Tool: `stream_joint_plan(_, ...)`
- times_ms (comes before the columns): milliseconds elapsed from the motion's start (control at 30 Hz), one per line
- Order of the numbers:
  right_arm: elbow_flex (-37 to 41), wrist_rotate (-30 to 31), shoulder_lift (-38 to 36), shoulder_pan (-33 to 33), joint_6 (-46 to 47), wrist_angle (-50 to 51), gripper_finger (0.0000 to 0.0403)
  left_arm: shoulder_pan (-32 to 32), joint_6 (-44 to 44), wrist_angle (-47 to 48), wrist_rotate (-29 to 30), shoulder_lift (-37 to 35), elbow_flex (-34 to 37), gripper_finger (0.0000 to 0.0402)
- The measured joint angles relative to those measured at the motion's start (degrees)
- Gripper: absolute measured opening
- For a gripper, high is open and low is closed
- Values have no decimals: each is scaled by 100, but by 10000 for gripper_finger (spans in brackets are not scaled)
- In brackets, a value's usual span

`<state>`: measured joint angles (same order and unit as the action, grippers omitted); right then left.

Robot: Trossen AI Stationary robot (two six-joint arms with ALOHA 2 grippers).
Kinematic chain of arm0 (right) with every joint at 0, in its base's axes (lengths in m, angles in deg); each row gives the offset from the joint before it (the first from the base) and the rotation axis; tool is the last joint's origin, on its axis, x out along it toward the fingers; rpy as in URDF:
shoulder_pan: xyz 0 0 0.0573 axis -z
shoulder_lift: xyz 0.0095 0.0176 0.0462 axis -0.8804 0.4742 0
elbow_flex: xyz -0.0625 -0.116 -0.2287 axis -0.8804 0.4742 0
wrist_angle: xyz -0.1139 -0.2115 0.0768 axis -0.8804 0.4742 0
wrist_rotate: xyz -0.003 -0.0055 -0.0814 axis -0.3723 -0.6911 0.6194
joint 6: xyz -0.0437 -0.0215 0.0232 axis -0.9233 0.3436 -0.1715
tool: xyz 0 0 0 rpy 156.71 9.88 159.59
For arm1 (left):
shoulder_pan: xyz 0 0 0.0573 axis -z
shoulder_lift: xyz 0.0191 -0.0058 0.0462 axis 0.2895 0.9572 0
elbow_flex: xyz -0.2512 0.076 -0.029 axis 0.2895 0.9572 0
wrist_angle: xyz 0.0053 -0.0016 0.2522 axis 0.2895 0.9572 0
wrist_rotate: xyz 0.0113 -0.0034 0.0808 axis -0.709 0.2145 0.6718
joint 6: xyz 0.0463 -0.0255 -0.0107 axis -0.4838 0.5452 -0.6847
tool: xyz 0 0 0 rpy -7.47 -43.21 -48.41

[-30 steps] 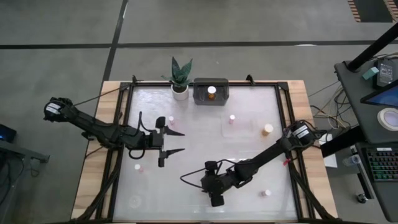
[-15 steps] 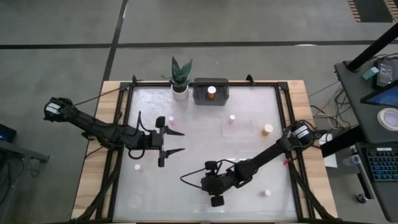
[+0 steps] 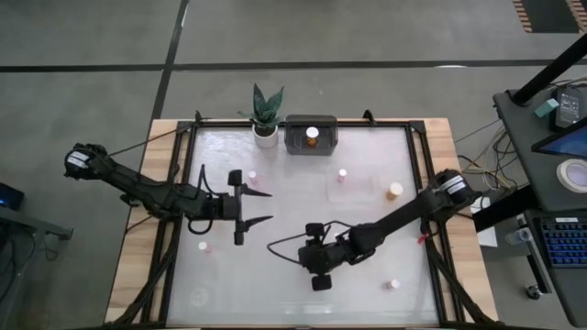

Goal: Pick and place medicine bottles into bin by pill shape (circle, oval)
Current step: Put the small pink pill bottle into the white bin

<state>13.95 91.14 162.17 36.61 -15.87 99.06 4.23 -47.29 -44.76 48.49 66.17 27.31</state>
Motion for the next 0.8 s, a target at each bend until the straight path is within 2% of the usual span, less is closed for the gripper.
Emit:
stream_joint_plan(100, 0, 43, -286, 60, 6, 156, 122, 0, -166, -118, 69, -4, 2, 235)
stream_joint_plan(400, 17, 987, -1203, 258, 209, 1010, 116, -5, -655, -185, 164, -26, -73, 235)
stream_joint_plan(567, 222, 1085, -1706, 512, 465, 1157, 120, -7, -920, -289, 207, -31, -79, 235)
stream_joint_plan(800, 901, 1101, -2475, 1007, 938, 1074, 117, -7, -1051, -445, 462, -31, -73, 235)
